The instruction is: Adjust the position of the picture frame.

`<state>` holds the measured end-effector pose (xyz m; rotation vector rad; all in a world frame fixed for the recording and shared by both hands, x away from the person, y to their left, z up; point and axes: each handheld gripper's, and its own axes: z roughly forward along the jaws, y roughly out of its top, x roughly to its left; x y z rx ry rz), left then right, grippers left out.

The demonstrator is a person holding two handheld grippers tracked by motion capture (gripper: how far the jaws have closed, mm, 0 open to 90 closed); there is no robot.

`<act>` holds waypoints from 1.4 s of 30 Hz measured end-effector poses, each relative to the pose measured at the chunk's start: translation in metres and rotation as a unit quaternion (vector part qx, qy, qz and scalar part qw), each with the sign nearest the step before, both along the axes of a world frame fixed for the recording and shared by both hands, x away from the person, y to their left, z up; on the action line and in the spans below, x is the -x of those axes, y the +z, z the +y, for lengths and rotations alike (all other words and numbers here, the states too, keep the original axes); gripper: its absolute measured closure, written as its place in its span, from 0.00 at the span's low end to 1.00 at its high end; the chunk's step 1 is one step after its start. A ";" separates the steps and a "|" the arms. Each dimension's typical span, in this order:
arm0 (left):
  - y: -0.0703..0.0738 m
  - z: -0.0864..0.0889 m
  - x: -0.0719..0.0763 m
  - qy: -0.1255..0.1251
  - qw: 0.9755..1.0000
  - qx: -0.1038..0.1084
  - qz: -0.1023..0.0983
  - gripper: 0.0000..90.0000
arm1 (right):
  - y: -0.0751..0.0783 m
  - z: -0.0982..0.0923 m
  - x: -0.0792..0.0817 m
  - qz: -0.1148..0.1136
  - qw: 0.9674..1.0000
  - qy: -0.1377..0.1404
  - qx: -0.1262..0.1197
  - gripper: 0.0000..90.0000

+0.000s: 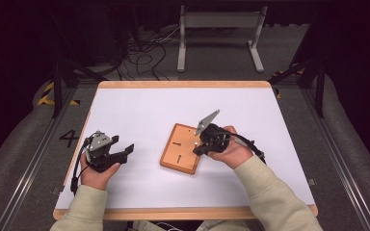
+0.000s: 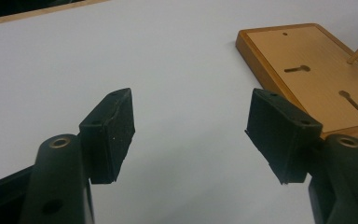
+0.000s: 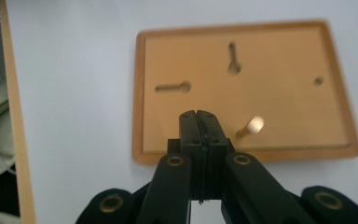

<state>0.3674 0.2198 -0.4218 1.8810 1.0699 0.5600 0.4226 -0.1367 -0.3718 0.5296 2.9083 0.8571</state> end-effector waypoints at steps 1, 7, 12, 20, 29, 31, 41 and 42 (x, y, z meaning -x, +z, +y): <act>0.000 0.000 0.000 0.000 1.000 0.000 0.000 0.36 | 0.005 0.004 -0.006 -0.007 1.000 0.000 -0.004 1.00; -0.001 0.011 0.009 0.016 1.000 0.003 0.000 0.36 | 0.018 0.028 -0.030 -0.035 0.999 0.008 -0.010 1.00; -0.001 0.016 0.011 0.022 1.000 0.008 0.001 0.36 | 0.018 0.054 -0.054 -0.049 0.999 0.009 0.006 1.00; -0.001 0.019 0.011 0.023 1.000 0.013 0.000 0.36 | 0.005 0.079 -0.088 -0.063 0.998 -0.003 0.031 1.00; -0.002 0.019 0.010 0.020 1.000 0.014 0.002 0.36 | -0.024 0.094 -0.115 -0.050 0.996 -0.020 0.069 1.00; -0.002 0.019 0.010 0.020 1.000 0.015 0.002 0.36 | -0.031 0.100 -0.116 -0.045 0.996 -0.024 0.073 1.00; -0.003 0.021 0.009 0.019 1.000 0.014 0.004 0.36 | -0.046 0.108 -0.122 -0.036 0.993 -0.025 0.111 1.00; -0.003 0.021 0.009 0.019 1.000 0.015 0.005 0.36 | -0.046 0.110 -0.121 -0.042 0.992 -0.022 0.117 1.00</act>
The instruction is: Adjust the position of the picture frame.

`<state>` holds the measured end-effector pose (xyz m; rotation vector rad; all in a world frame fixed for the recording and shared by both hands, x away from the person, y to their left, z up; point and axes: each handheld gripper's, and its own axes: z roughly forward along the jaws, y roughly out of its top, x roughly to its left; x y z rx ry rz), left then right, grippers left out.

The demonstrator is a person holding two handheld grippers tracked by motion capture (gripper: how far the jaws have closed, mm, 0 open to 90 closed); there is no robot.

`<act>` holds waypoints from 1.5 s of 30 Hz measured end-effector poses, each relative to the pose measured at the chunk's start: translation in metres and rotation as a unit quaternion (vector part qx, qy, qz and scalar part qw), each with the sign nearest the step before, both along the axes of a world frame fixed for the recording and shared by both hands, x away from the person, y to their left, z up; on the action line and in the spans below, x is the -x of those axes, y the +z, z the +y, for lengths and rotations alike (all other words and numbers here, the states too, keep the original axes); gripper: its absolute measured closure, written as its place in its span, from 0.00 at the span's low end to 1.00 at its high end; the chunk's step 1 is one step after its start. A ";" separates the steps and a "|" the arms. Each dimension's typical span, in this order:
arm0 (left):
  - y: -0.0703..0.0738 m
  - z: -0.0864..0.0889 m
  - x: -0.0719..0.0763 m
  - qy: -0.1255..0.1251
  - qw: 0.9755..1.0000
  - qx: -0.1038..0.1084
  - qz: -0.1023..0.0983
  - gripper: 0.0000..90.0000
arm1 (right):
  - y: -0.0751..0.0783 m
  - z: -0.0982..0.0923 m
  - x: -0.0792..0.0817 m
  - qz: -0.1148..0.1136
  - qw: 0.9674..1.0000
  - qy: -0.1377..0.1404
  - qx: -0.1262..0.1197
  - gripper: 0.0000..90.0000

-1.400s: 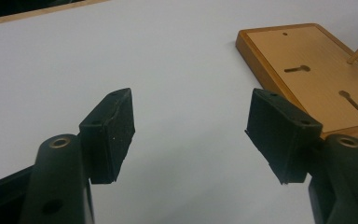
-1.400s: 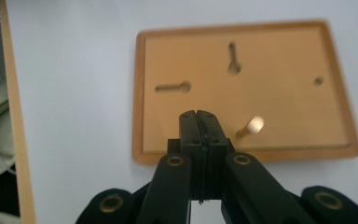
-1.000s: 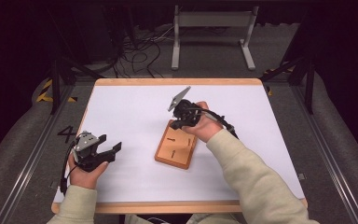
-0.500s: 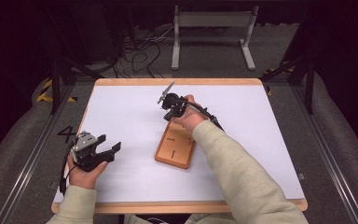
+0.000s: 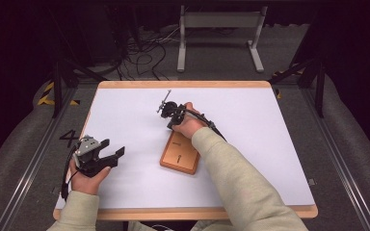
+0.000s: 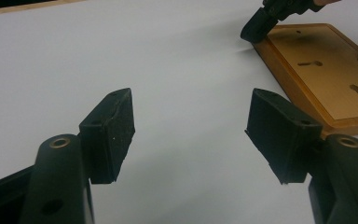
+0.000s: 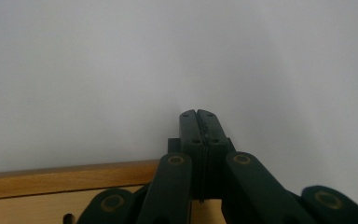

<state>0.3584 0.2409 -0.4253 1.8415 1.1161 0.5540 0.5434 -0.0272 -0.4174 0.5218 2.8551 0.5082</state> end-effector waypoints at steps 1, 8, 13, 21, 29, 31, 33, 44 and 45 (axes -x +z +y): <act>0.000 0.000 0.000 0.001 1.000 0.001 -0.001 0.36 | 0.000 0.001 0.001 -0.003 1.000 0.001 0.004 1.00; 0.001 -0.003 0.000 -0.005 1.000 0.002 -0.003 0.36 | 0.003 -0.019 0.003 0.010 0.999 -0.020 0.036 1.00; 0.001 -0.007 -0.001 -0.011 1.000 -0.002 -0.002 0.36 | 0.004 -0.046 0.009 0.033 0.998 -0.037 0.024 1.00; 0.001 -0.015 -0.003 -0.022 1.000 -0.003 -0.004 0.35 | 0.006 -0.081 0.027 0.046 0.998 -0.047 0.021 1.00; 0.000 -0.018 -0.006 -0.029 1.000 -0.005 -0.001 0.35 | 0.007 -0.111 0.052 0.058 0.996 -0.058 0.017 1.00; 0.000 -0.019 -0.006 -0.029 1.000 -0.005 -0.001 0.35 | 0.008 -0.113 0.054 0.052 0.997 -0.062 0.012 1.00; 0.000 -0.020 -0.007 -0.031 1.000 -0.007 -0.001 0.35 | 0.015 -0.117 0.067 0.030 0.999 -0.038 -0.018 1.00; -0.002 -0.025 -0.009 -0.035 0.999 -0.012 0.003 0.35 | 0.035 -0.085 0.165 0.033 0.989 0.134 -0.045 1.00; -0.002 -0.025 -0.009 -0.034 0.999 -0.012 0.003 0.35 | 0.032 -0.082 0.172 0.039 0.988 0.143 -0.034 1.00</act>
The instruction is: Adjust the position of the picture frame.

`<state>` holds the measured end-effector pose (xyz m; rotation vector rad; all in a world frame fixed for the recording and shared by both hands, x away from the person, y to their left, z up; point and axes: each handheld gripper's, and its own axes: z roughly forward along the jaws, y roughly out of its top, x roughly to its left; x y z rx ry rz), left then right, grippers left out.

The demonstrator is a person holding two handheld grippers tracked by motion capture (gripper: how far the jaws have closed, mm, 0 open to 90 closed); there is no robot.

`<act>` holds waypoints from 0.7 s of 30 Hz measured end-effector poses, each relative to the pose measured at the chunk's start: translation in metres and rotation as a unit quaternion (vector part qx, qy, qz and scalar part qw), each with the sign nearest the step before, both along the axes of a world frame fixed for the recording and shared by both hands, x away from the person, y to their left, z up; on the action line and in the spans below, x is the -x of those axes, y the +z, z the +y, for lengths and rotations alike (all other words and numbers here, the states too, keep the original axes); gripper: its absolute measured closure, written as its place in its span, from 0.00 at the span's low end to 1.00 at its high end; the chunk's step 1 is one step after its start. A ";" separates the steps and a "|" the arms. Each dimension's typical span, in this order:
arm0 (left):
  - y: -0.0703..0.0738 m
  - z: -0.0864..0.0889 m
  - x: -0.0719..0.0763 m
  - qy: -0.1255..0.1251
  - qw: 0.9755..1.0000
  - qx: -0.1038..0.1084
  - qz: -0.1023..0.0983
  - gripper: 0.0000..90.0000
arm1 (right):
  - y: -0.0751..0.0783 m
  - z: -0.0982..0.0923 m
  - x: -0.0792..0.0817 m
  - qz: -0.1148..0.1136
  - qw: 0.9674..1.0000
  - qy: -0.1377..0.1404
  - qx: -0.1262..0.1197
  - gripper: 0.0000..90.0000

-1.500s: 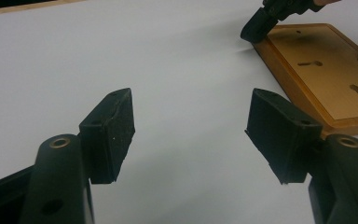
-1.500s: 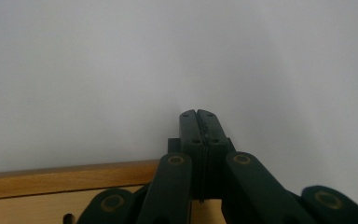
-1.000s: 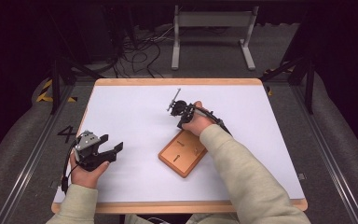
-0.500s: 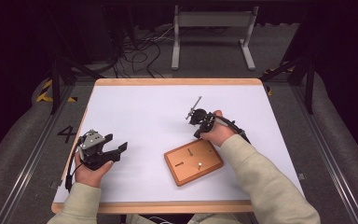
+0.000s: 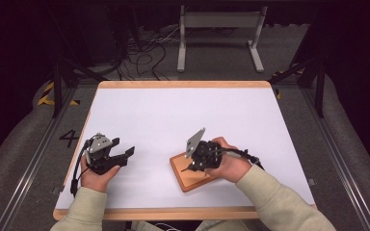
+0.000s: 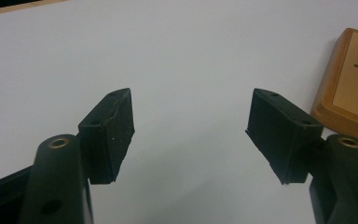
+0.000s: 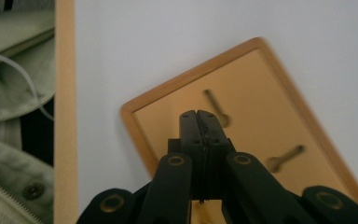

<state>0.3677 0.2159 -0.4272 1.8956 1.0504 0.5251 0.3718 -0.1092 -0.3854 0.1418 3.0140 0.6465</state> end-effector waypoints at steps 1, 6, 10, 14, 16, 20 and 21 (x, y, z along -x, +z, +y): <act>0.000 0.000 0.000 -0.001 1.000 -0.002 -0.001 0.35 | -0.004 0.003 0.005 0.000 1.000 0.013 0.006 1.00; -0.002 0.001 -0.002 0.001 1.000 -0.001 0.002 0.35 | -0.012 0.013 0.025 0.018 0.998 0.058 0.026 1.00; -0.003 0.001 -0.002 0.002 1.000 -0.003 0.003 0.35 | -0.017 0.021 0.036 0.025 0.995 0.084 0.039 1.00; -0.003 0.002 -0.001 0.005 1.000 -0.002 0.003 0.35 | -0.030 0.027 0.038 0.024 0.993 0.091 0.066 1.00; -0.004 0.004 -0.001 0.007 1.000 0.000 0.004 0.35 | -0.035 0.029 0.038 0.020 0.993 0.090 0.077 1.00; -0.005 0.005 0.000 0.010 1.000 -0.001 0.007 0.35 | -0.038 0.030 0.035 0.011 0.993 0.089 0.076 1.00; -0.004 0.005 0.000 0.010 1.000 -0.001 0.006 0.35 | -0.037 0.030 0.032 0.008 0.993 0.083 0.078 1.00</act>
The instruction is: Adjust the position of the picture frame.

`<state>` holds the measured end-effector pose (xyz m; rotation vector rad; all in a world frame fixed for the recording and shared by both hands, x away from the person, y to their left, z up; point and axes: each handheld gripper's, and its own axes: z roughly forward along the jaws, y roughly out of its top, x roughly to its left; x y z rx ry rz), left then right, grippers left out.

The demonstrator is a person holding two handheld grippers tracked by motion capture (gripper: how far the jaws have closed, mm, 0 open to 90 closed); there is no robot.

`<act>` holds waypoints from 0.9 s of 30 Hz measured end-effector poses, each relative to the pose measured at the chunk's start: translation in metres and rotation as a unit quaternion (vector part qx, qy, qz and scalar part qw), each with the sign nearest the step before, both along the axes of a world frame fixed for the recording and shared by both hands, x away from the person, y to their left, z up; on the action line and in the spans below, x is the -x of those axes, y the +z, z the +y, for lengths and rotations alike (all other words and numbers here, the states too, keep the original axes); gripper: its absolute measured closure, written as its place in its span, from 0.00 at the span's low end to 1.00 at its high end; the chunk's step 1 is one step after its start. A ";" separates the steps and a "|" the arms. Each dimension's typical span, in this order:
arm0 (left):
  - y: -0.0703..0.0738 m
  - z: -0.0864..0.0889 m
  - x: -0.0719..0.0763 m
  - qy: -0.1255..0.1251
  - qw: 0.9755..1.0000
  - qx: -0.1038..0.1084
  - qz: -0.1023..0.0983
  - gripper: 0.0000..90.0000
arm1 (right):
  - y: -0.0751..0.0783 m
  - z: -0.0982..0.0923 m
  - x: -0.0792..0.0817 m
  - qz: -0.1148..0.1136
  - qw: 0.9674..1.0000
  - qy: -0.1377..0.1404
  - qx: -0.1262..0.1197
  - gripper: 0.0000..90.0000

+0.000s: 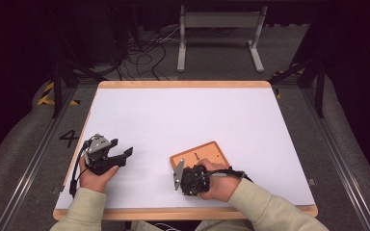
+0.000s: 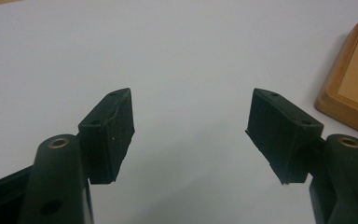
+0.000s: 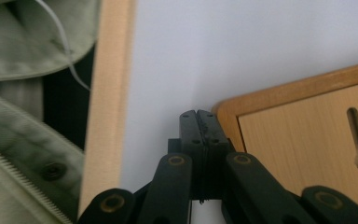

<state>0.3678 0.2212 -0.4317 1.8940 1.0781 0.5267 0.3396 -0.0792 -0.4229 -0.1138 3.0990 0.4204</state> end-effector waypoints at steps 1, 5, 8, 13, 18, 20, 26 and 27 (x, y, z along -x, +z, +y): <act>0.000 0.000 0.000 0.000 1.000 0.001 0.000 0.35 | 0.000 -0.001 -0.004 -0.003 1.000 -0.006 -0.001 1.00; 0.000 -0.001 0.000 -0.002 1.000 0.000 0.000 0.35 | -0.001 -0.005 -0.020 -0.011 0.999 -0.035 -0.013 1.00; 0.000 -0.002 -0.001 -0.004 1.000 -0.001 0.000 0.35 | -0.002 -0.005 -0.029 -0.013 0.999 -0.046 -0.022 1.00; 0.000 -0.004 -0.002 -0.008 1.000 0.000 0.001 0.35 | -0.002 -0.004 -0.037 -0.023 0.998 -0.061 -0.023 1.00; 0.002 -0.008 -0.004 -0.015 1.000 0.002 0.000 0.35 | 0.014 -0.020 -0.041 0.006 0.992 -0.086 -0.097 1.00; 0.003 -0.010 -0.005 -0.022 1.000 0.002 -0.001 0.35 | 0.024 -0.032 -0.043 0.003 0.986 -0.099 -0.136 1.00; 0.007 -0.024 -0.009 -0.043 0.999 0.013 -0.004 0.35 | 0.055 -0.086 -0.041 -0.031 0.955 -0.169 -0.244 1.00; 0.008 -0.026 -0.010 -0.046 0.999 0.018 -0.004 0.35 | 0.055 -0.086 -0.041 -0.031 0.955 -0.169 -0.244 1.00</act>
